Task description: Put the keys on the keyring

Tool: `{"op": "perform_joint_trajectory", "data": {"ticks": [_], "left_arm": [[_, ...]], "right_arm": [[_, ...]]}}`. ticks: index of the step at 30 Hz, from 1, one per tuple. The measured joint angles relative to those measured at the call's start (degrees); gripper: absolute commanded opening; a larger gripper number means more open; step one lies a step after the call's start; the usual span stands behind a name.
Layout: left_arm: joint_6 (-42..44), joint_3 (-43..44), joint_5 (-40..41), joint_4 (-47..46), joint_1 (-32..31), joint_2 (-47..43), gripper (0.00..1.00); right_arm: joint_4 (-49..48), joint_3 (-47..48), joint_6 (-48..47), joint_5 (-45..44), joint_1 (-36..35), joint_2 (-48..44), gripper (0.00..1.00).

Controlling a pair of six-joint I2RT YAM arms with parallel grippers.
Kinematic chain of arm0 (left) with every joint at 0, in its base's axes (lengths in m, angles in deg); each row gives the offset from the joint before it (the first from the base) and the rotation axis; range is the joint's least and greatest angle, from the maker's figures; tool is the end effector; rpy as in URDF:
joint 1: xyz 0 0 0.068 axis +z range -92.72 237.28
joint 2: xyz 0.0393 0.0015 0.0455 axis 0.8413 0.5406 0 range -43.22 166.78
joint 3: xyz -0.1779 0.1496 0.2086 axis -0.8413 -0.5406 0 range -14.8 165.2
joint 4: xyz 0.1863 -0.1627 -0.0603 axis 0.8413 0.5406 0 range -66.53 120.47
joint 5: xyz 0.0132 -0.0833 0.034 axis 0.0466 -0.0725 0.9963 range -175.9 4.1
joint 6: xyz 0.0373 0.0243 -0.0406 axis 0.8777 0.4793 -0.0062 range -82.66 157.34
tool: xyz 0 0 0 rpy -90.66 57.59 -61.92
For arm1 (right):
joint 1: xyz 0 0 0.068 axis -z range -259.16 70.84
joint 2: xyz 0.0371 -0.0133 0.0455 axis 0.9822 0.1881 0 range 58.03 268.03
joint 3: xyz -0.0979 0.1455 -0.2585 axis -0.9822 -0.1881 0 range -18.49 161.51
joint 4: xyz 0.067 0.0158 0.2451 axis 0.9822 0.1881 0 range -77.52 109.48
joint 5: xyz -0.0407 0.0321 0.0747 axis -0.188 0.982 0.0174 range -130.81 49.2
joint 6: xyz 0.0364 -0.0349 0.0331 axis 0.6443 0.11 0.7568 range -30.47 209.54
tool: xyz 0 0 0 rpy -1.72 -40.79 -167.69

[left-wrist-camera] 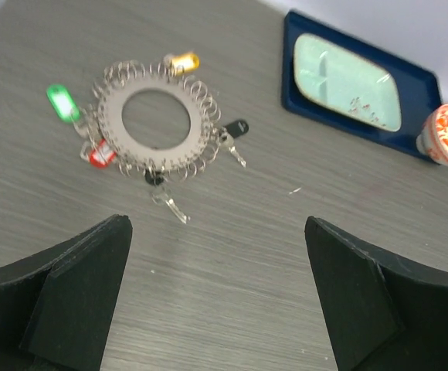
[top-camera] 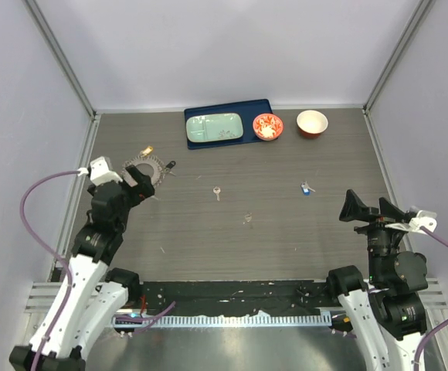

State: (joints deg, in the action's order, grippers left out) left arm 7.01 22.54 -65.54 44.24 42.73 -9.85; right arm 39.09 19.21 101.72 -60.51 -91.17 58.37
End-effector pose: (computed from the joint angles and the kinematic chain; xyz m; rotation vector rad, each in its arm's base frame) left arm 0.1098 -0.0125 0.3240 -0.4942 1.7834 -0.2156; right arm -0.0146 -0.0185 0.3288 0.2883 1.3649 0.1138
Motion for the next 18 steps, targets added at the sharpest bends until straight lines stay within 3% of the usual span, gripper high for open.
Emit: {"op": "perform_joint_trajectory", "data": {"ticks": [8,18], "left_arm": [[-13.55,2.45,-1.57,-1.46,0.0,23.8,0.99],[-21.64,15.28,10.12,-1.6,-3.21,51.23,0.67]], "right_arm": [[0.98,0.0,0.04,-0.46,-2.23,0.0,0.98],[1.79,0.02,0.04,-0.79,-5.75,0.0,0.99]]}}
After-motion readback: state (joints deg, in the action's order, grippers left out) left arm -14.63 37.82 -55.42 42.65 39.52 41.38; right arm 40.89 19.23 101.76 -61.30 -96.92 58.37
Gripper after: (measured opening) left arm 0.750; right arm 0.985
